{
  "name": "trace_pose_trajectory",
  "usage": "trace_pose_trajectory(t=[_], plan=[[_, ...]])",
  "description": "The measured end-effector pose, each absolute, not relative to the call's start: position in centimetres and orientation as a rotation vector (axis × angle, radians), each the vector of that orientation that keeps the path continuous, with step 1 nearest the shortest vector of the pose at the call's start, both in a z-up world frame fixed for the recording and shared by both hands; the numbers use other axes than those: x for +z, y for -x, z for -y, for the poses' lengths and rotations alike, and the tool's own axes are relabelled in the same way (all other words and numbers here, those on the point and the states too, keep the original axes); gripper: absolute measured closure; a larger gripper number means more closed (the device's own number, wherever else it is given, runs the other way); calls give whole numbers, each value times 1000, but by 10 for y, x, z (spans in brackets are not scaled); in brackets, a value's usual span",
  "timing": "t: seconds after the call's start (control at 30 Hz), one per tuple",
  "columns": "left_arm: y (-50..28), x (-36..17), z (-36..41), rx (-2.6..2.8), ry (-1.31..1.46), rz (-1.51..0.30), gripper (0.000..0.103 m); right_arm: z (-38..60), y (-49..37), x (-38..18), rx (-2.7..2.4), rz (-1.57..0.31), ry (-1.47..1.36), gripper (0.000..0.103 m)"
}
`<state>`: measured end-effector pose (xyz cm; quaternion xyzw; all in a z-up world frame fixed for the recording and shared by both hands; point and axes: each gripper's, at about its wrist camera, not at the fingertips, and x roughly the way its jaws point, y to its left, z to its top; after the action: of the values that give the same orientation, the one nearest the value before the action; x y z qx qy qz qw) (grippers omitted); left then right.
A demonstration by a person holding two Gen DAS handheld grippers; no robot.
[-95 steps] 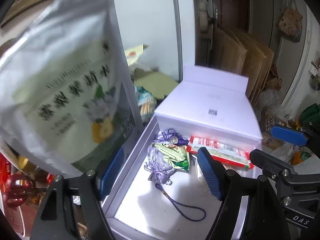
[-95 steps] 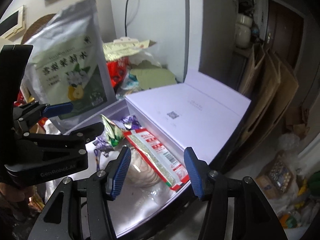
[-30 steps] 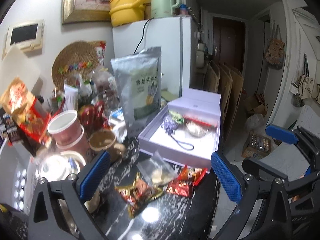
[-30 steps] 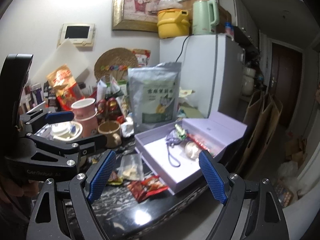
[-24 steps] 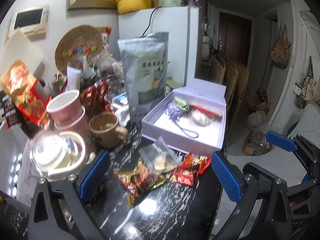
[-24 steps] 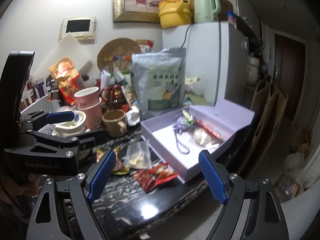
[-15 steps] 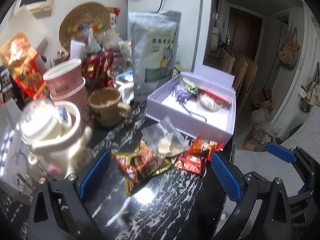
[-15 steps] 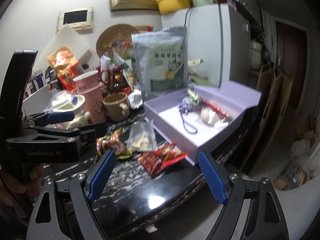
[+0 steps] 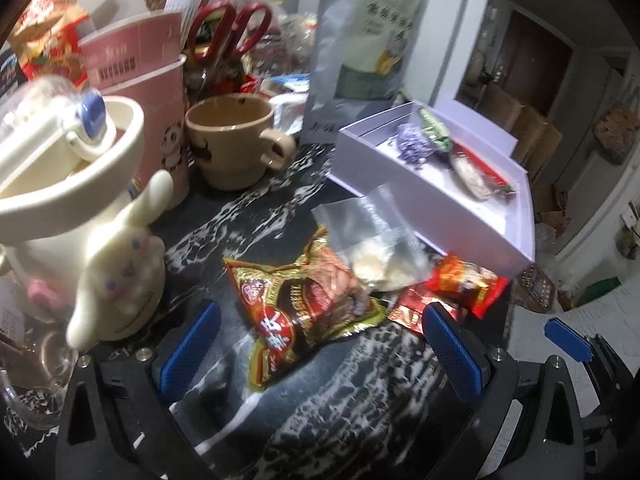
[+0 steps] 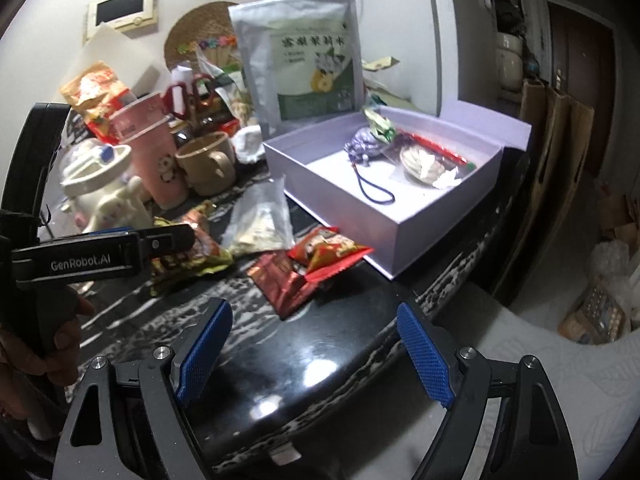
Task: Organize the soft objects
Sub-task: 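Grasp the brown-gold bag with the left gripper while the right grasps the dark red packet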
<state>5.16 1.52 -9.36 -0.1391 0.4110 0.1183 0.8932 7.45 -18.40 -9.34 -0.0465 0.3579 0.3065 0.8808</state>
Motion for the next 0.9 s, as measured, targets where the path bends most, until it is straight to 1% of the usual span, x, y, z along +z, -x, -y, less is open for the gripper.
trace_pose_trajectory(t=[0.2, 0.5, 0.57, 0.6, 0.67, 0.7, 0.73, 0.77, 0.83, 0.9], plan=[[-71, -109, -29, 253, 352, -892, 1, 185, -93, -104, 650, -775, 62, 17], [-84, -125, -35, 248, 363, -933, 1, 180, -115, -109, 679, -784, 48, 17], [-85, -130, -38, 249, 377, -953, 3, 178, -120, -110, 688, -786, 47, 17], [-83, -129, -38, 250, 372, -940, 5, 176, -122, -110, 694, -787, 45, 17], [-83, -129, -37, 245, 358, -938, 17, 174, -127, -111, 705, -791, 40, 17], [-82, -128, -36, 244, 349, -932, 21, 173, -128, -112, 711, -792, 37, 17], [-82, -127, -36, 243, 342, -929, 29, 172, -130, -113, 715, -795, 33, 17], [-83, -127, -36, 241, 331, -930, 34, 170, -133, -114, 720, -802, 27, 17], [-83, -127, -34, 229, 319, -927, 38, 169, -136, -116, 720, -815, 17, 16], [-81, -126, -33, 214, 325, -925, 41, 168, -138, -118, 722, -822, 9, 16]])
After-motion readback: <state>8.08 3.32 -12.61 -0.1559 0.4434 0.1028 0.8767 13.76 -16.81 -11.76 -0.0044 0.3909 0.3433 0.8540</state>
